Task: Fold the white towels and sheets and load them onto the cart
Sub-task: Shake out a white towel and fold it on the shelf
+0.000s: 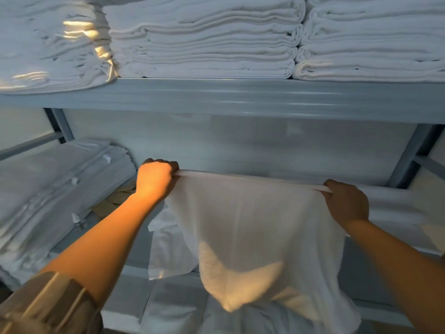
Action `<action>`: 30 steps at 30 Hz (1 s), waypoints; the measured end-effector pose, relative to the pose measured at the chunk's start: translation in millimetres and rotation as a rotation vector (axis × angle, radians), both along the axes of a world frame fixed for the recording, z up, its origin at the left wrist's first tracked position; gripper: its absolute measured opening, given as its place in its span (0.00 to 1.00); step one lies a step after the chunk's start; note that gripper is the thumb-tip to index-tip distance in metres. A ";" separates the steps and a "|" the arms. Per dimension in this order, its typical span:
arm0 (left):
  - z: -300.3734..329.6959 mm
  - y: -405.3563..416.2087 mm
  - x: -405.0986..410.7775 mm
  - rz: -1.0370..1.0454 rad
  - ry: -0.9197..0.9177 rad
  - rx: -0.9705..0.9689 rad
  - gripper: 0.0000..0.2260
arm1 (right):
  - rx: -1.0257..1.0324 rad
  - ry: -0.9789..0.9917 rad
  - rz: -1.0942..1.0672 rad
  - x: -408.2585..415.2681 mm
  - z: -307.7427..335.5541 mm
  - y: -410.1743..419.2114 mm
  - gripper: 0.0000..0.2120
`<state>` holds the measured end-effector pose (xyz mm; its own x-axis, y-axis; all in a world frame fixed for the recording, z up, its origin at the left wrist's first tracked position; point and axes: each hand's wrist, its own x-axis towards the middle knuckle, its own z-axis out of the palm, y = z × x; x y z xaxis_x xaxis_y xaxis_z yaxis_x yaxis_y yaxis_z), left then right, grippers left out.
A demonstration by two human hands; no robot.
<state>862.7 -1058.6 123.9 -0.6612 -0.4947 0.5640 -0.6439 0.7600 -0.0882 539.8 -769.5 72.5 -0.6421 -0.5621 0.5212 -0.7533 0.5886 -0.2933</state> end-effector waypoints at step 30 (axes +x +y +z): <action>49.8 135.9 175.5 0.181 0.440 0.099 0.10 | -0.387 -0.220 -0.061 106.9 41.2 148.5 0.09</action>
